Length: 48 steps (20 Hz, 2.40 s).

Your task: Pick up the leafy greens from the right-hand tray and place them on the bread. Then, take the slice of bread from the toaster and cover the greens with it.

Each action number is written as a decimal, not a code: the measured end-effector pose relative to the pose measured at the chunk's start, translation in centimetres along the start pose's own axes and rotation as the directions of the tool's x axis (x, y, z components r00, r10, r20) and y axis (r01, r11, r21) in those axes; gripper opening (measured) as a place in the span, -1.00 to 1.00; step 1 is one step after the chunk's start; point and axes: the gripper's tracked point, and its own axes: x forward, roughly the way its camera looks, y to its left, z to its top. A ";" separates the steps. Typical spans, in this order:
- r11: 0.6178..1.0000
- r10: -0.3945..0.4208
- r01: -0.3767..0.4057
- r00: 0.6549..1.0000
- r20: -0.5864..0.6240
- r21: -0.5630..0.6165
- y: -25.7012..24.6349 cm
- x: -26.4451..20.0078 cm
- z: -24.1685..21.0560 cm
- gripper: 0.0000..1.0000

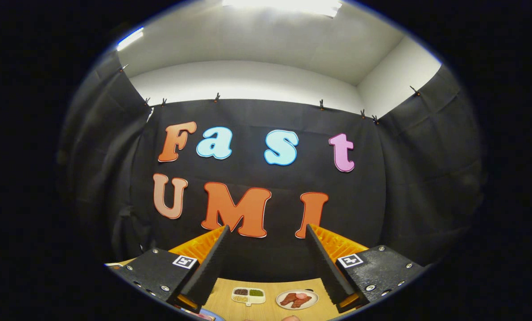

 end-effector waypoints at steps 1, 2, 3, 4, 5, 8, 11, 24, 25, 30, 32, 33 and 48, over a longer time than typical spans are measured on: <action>1.000 0.004 -0.004 1.000 -0.018 0.003 0.2 0.1 -0.9 0.97; 1.000 0.008 -0.008 0.999 -0.038 0.006 0.4 0.3 -1.7 0.97; 1.000 0.012 -0.012 0.998 -0.057 0.008 0.5 0.4 -2.5 0.97; 1.000 0.011 -0.011 0.997 -0.071 0.006 0.4 0.5 -3.2 0.98; 1.000 0.010 -0.010 0.997 -0.083 0.001 0.2 0.6 -3.9 0.97; 1.000 0.010 -0.012 0.991 -0.133 -0.011 0.0 0.8 -6.2 0.97; 1.000 0.016 -0.019 0.976 -0.216 -0.015 0.0 0.9 -9.7 0.98; 0.996 0.087 -0.073 0.768 -0.634 0.048 0.8 -1.4 -28.2 0.96; 0.996 0.085 -0.072 0.745 -0.661 0.047 0.8 -1.8 -29.5 0.96; 0.994 0.098 -0.097 0.608 -0.788 0.049 1.0 -4.2 -35.5 0.97; 0.992 0.112 -0.110 0.544 -0.832 0.062 1.2 -5.5 -37.4 0.97; 0.991 0.120 -0.116 0.504 -0.855 0.071 1.4 -6.1 -38.4 0.97; 0.984 0.162 -0.087 0.067 -0.984 0.156 3.0 -13.0 -50.3 0.92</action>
